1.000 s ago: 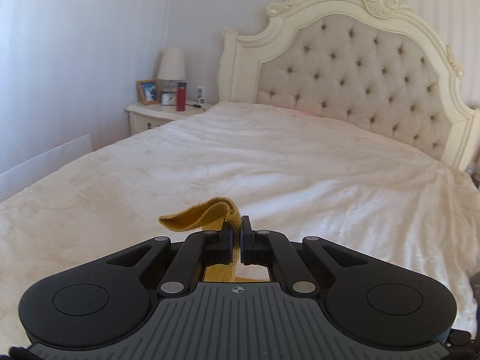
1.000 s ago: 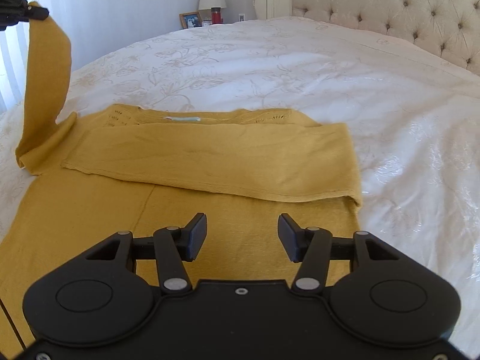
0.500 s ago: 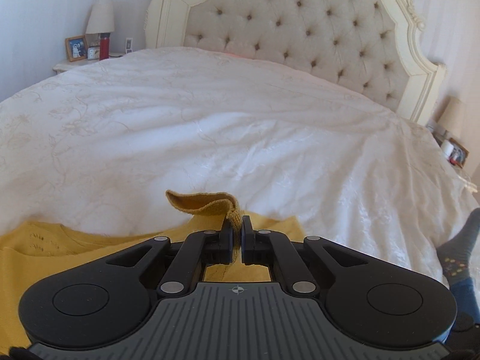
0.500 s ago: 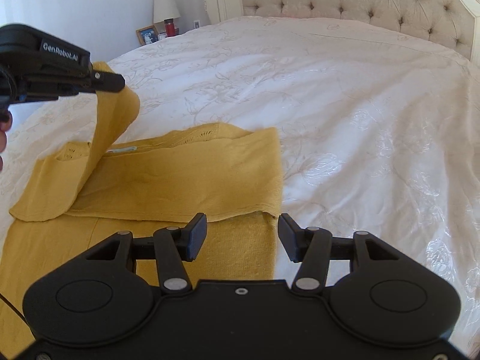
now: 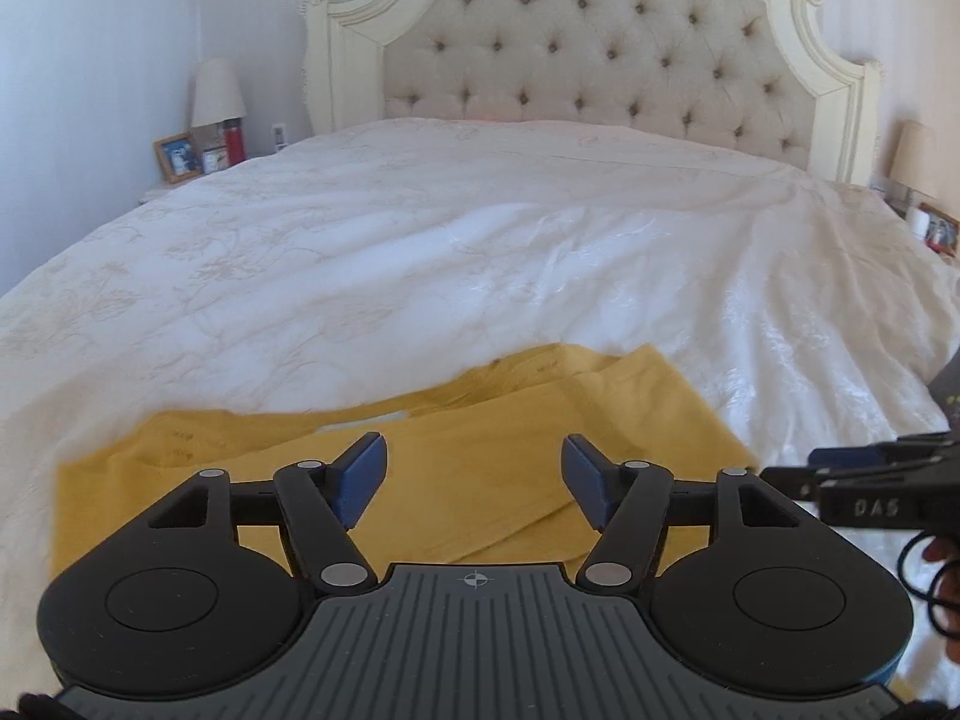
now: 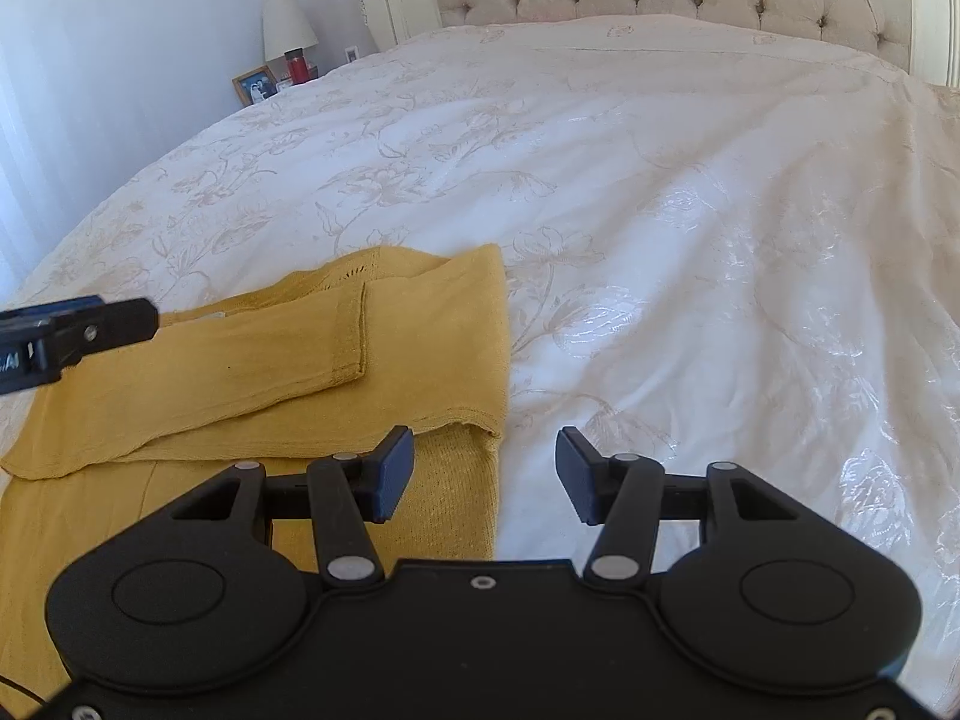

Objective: Fold small clothes

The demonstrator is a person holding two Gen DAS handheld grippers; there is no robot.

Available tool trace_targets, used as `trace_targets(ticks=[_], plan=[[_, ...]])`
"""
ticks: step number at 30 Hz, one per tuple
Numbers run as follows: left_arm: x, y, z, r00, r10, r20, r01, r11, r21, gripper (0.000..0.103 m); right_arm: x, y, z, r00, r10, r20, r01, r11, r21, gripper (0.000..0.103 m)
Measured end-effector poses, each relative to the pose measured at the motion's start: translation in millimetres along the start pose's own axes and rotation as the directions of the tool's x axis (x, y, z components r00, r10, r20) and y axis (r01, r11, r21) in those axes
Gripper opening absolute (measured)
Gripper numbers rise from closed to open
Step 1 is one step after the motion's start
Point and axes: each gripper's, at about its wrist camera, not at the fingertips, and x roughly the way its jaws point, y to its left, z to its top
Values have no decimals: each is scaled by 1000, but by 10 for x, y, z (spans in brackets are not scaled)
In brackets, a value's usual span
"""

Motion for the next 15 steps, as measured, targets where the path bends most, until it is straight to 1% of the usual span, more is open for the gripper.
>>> trace_targets(ticks=[3,4,6,9,12,13,15], plan=[[-166,244,-297,996,84,11,-84,996,-34,64,1,50,-24,1000,18,14,-17,1000,-13,59],[-222,351,-412,993,116,7,-115,991,-63,64,1,50,-24,1000,18,14,-17,1000,-13,59],[-305,543,-586,988,151,-12,-151,980,-131,65,-9,118,-45,999,32,24,-31,999,-38,59],[-386,807,-800,983,177,-53,-184,952,-244,66,-26,211,-81,998,52,43,-49,996,-70,59],[-425,980,-963,977,201,-74,-214,924,-318,66,-13,268,-109,995,89,45,-86,994,-70,59],[-421,1033,-1034,977,200,-78,-215,917,-335,67,13,301,-124,993,113,42,-110,992,-57,59],[-418,1058,-1126,981,189,-51,-195,922,-334,69,33,325,-123,992,120,39,-118,992,-54,59]])
